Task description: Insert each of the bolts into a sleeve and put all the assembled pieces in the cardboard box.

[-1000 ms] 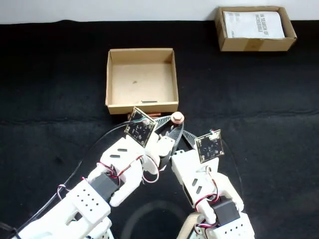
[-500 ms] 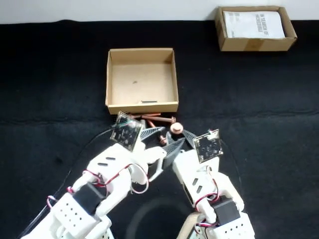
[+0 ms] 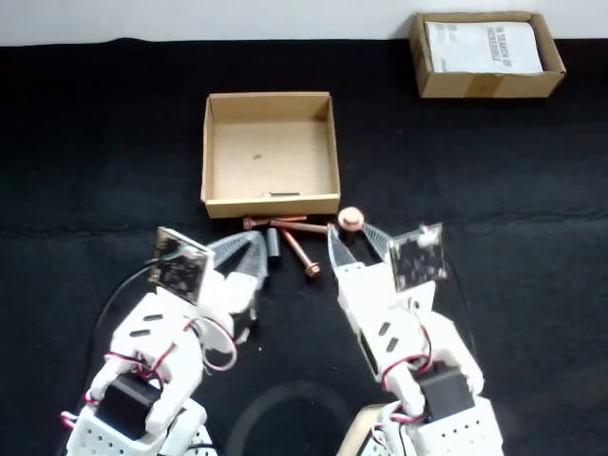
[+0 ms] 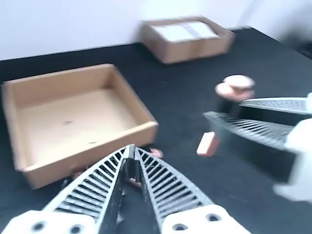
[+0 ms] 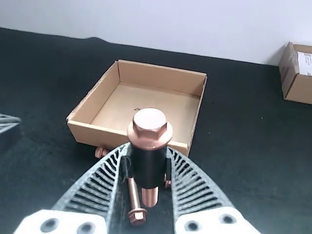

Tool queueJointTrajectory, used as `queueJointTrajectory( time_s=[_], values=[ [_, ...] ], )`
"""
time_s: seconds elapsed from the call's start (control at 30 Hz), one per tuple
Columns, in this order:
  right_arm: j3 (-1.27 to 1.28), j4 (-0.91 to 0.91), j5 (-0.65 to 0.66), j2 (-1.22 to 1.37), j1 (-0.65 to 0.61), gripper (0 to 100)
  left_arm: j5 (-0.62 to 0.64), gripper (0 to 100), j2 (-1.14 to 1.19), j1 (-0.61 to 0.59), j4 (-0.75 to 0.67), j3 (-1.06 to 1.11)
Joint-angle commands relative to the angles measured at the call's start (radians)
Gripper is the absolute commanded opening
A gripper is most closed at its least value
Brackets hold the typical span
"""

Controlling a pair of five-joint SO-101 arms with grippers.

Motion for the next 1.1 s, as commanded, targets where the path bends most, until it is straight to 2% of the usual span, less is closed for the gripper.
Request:
queueJointTrajectory(
  time_s=[0.0, 0.13, 0.3, 0.43, 0.67, 0.83, 1.0, 1.07],
  values=[
    [-0.216, -0.004, 0.011, 0.220, 0.012, 0.8, -0.003, 1, -0.073, -0.162, -0.083, 0.054],
    [-0.398, -0.002, 0.029, 0.447, 0.012, 0.8, -0.003, 1, -0.076, -0.355, -0.236, 0.139],
    [-0.598, -0.001, 0.180, 0.699, 0.012, 0.8, -0.002, 1, -0.076, -0.521, -0.411, 0.263],
    [-0.745, -0.002, 0.302, 0.926, 0.012, 0.8, 0.000, 1, -0.076, -0.621, -0.473, 0.331],
    [-1.003, -0.002, 0.614, 1.265, 0.012, 0.8, 0.000, 1, -0.074, -0.708, -0.453, 0.331],
    [-1.152, -0.002, 0.809, 1.474, 0.010, 0.8, 0.000, 1, -0.076, -0.722, -0.298, 0.331],
    [-1.265, -0.002, 0.930, 1.647, -0.015, 0.8, 0.000, 1, -0.077, -0.722, -0.137, 0.331],
    [-1.291, -0.002, 0.968, 1.709, -0.039, 0.8, 0.000, 1, -0.077, -0.722, -0.117, 0.331]
  ],
)
